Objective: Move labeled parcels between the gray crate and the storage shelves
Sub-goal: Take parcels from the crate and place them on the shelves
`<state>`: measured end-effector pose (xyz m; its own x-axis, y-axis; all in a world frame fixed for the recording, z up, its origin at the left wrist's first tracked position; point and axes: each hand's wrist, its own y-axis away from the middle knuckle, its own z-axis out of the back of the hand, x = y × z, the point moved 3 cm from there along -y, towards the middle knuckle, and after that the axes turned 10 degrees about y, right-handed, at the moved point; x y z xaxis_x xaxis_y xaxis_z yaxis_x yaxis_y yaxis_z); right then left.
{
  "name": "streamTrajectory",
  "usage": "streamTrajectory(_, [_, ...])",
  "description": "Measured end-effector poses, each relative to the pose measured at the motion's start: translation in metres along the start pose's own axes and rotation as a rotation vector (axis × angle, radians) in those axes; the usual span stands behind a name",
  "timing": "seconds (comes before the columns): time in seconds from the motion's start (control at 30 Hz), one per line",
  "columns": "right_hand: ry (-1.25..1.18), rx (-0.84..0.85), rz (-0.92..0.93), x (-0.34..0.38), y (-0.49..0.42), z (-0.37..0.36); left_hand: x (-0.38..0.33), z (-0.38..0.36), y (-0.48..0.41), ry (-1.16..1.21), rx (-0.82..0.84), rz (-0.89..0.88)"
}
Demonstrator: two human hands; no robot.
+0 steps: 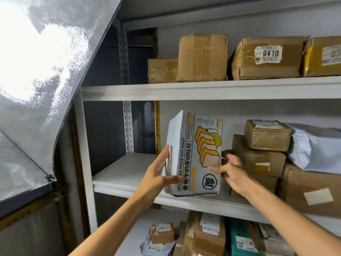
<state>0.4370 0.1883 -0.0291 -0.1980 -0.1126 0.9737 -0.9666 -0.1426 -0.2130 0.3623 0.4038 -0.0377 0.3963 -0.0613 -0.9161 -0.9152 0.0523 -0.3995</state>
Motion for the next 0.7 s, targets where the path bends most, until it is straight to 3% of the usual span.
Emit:
streamTrajectory(0.27, [0.211, 0.200, 0.149, 0.020, 0.016, -0.012, 0.025, 0.022, -0.003, 0.476, 0.189, 0.142])
streamTrajectory(0.37, [0.295, 0.284, 0.156, 0.019, 0.019, -0.007, 0.033, 0.022, -0.004, 0.567, 0.163, 0.200])
streamTrajectory(0.6, [0.229, 0.184, 0.198, 0.033, 0.018, 0.001, 0.003, 0.016, -0.008, 0.160, 0.114, 0.028])
streamTrajectory(0.7, [0.222, 0.099, 0.109, 0.046, 0.011, -0.003, -0.014, 0.012, -0.010, 0.039, 0.146, -0.078])
